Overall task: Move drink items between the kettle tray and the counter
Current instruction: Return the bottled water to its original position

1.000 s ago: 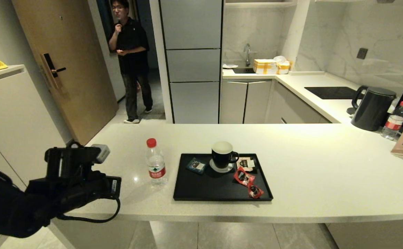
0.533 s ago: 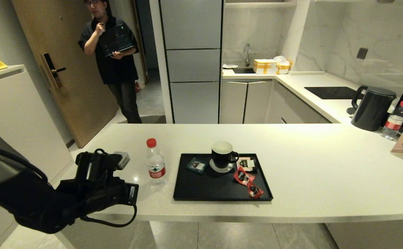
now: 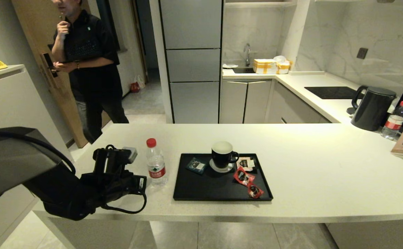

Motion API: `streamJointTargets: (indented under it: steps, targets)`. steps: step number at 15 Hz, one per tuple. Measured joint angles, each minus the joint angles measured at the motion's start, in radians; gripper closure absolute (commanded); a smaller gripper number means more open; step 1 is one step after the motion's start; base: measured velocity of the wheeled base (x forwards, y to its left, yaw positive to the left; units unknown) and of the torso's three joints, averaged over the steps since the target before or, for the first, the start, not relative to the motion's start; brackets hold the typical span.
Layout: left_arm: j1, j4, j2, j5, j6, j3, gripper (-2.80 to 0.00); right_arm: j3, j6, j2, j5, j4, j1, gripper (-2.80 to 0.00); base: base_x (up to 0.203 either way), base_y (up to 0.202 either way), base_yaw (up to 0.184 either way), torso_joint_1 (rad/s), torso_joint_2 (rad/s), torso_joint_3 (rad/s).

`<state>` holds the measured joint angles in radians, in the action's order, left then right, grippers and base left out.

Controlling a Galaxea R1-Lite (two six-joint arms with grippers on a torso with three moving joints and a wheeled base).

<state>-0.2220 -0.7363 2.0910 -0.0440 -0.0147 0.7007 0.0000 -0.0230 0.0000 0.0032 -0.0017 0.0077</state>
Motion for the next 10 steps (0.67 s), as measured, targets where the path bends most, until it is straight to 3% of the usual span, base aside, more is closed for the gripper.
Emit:
streamJointTargets:
  steps: [4,10]
  targets:
    - [-0.041,-0.122,0.069,-0.022,0.008,0.014,-2.80,0.000,0.000,0.000,0.000,0.000,-0.001,0.00,0.000,0.000,0.000,0.000,0.00,0.000]
    - [-0.098,-0.131,0.155,-0.133,0.013,0.116,-2.80,0.000,0.000,0.000,-0.001,0.000,0.000,0.00,0.000,0.000,0.000,0.000,0.00,0.000]
